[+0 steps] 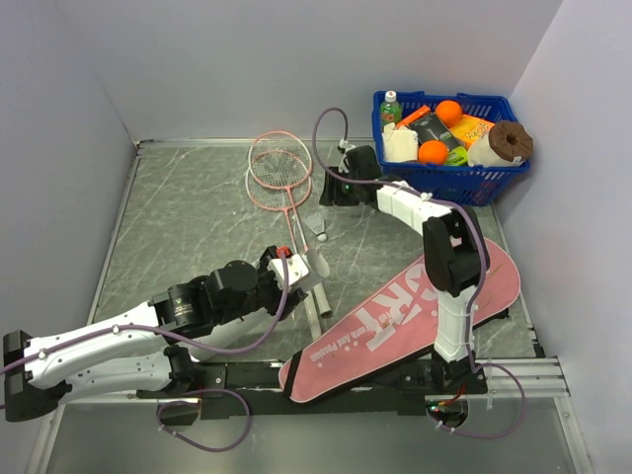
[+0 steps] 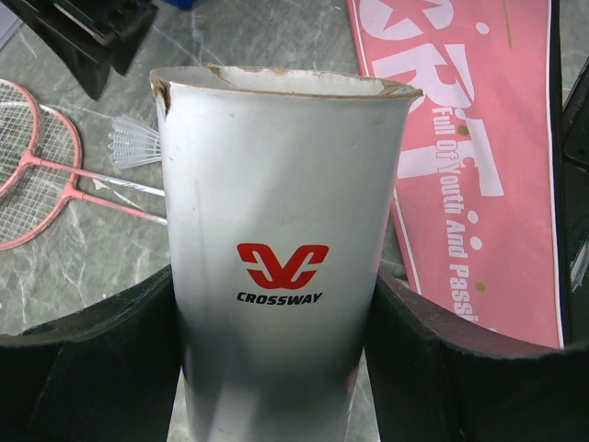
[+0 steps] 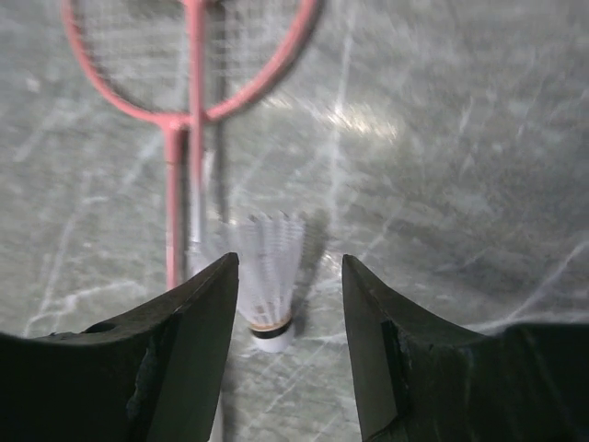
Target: Pack up the badminton gear
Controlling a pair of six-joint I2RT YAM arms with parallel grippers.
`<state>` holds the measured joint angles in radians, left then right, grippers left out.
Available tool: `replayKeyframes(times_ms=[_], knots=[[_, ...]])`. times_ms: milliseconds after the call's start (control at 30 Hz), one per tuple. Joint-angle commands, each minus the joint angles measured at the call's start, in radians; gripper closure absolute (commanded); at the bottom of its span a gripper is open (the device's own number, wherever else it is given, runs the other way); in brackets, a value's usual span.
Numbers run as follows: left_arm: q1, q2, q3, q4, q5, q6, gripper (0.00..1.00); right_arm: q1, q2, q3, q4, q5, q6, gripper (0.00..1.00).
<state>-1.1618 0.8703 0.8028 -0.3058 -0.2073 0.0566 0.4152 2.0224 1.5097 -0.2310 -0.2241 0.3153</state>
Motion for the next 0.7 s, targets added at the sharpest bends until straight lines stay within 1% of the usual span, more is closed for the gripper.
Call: replayKeyframes(times_ms=[0, 167, 300, 500, 667], knots=[[0.002, 0.006, 0.049, 0.022, -0.006, -0.021, 0.99, -0.004, -0.071, 0.041, 0.059, -0.055, -0.05, 0.42], [0.004, 0.009, 0.047, 0.019, -0.006, -0.02, 0.99, -0.001, -0.015, 0.115, 0.013, -0.159, -0.096, 0.39], [0.002, 0.01, 0.049, 0.02, -0.006, -0.018, 0.99, -0.001, 0.076, 0.216, -0.04, -0.271, -0.123, 0.39], [0.004, 0.007, 0.045, 0.019, -0.009, -0.017, 0.99, -0.001, 0.176, 0.311, -0.083, -0.42, -0.136, 0.39], [0.002, 0.01, 0.045, 0.017, -0.007, -0.015, 0.99, -0.001, 0.223, 0.349, -0.126, -0.478, -0.145, 0.39]])
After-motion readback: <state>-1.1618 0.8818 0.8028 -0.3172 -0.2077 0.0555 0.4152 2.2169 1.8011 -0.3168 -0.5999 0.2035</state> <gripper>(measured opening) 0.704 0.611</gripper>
